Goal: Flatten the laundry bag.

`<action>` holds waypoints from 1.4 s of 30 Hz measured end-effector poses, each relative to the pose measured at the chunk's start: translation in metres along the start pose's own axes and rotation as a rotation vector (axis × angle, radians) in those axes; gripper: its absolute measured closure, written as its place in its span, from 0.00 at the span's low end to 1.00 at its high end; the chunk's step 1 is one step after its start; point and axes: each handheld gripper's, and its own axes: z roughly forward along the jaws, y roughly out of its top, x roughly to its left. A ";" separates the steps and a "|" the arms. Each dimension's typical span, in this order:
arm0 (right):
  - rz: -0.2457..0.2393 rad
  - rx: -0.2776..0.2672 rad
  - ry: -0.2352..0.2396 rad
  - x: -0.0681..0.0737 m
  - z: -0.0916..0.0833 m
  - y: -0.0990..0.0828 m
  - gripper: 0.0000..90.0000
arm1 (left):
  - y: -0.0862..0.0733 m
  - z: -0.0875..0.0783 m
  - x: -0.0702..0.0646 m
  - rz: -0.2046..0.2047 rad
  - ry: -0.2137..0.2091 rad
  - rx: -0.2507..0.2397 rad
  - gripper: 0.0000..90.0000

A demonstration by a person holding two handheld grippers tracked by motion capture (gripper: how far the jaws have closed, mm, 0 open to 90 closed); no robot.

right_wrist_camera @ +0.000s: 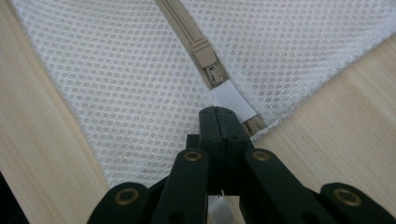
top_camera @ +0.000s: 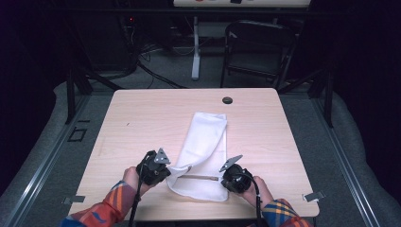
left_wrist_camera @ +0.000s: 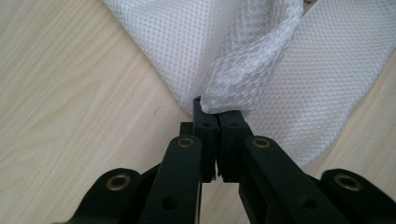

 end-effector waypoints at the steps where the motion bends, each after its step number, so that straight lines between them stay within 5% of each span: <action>1: 0.000 0.000 0.000 0.000 0.000 0.000 1.00 | -0.001 0.000 0.001 -0.001 0.002 0.001 0.98; 42: 0.010 -0.005 -0.004 0.001 0.000 0.000 1.00 | -0.023 0.002 0.017 -0.094 -0.022 0.137 0.96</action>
